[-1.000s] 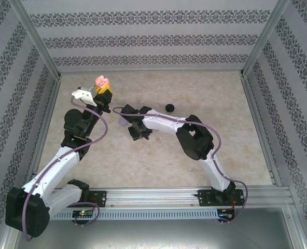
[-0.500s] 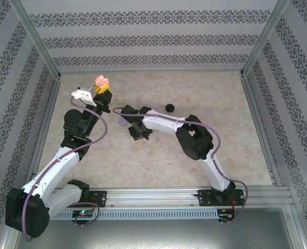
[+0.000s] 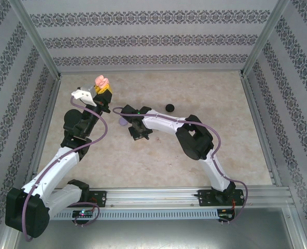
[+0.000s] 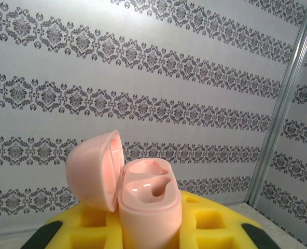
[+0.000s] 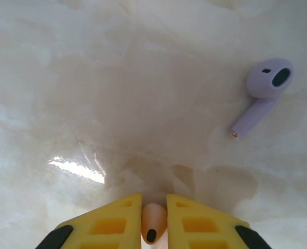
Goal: Insert wireless bluetooth earbuds into charging case
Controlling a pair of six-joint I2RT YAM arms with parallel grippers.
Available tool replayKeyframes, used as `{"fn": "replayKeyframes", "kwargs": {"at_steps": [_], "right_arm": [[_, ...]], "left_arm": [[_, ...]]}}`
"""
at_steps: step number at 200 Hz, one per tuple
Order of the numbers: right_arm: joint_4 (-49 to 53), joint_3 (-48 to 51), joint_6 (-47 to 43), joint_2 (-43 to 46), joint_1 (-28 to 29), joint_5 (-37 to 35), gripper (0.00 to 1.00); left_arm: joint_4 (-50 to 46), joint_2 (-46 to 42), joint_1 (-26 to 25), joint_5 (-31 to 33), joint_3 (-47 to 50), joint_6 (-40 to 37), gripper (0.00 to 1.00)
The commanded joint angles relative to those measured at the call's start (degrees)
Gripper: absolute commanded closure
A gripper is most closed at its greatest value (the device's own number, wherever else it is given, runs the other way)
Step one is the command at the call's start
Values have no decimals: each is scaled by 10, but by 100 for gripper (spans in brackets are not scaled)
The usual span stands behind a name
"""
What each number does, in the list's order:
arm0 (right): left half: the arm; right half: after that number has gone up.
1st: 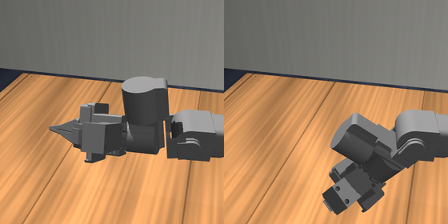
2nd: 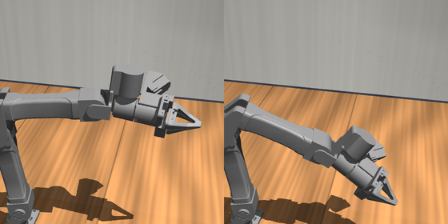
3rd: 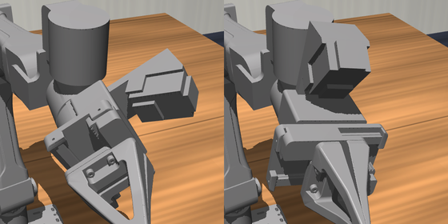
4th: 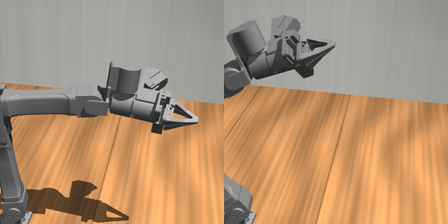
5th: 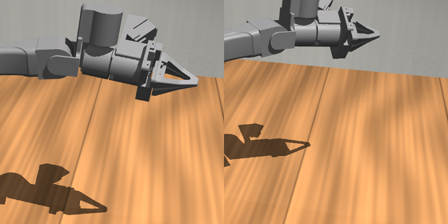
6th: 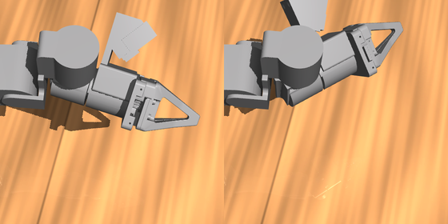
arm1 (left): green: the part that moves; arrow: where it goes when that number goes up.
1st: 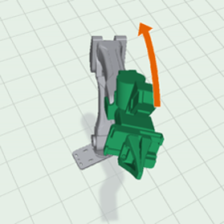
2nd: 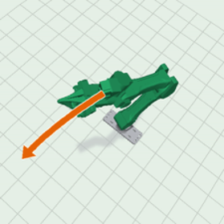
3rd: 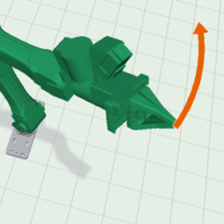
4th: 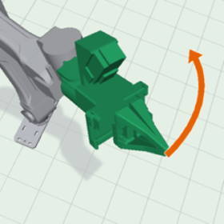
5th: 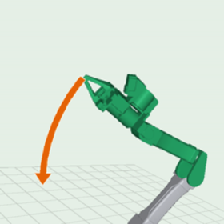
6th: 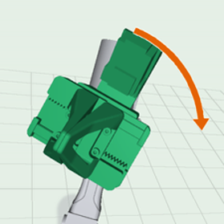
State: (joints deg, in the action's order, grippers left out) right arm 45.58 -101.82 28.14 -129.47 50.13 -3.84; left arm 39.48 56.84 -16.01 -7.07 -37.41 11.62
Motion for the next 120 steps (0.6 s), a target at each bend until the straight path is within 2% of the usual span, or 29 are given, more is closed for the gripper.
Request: {"fn": "replayKeyframes", "kwargs": {"at_steps": [1,78,120], "right_arm": [[-12,16,-4,14,5,-4,84],[-57,94,-24,197,-20,-34,86],[-90,139,-59,335,-60,-39,86]], "left_arm": [[16,-8,5,-13,-7,-3,100],[-18,-10,5,-77,-19,-36,100],[-20,1,5,-164,-20,-54,100]]}}
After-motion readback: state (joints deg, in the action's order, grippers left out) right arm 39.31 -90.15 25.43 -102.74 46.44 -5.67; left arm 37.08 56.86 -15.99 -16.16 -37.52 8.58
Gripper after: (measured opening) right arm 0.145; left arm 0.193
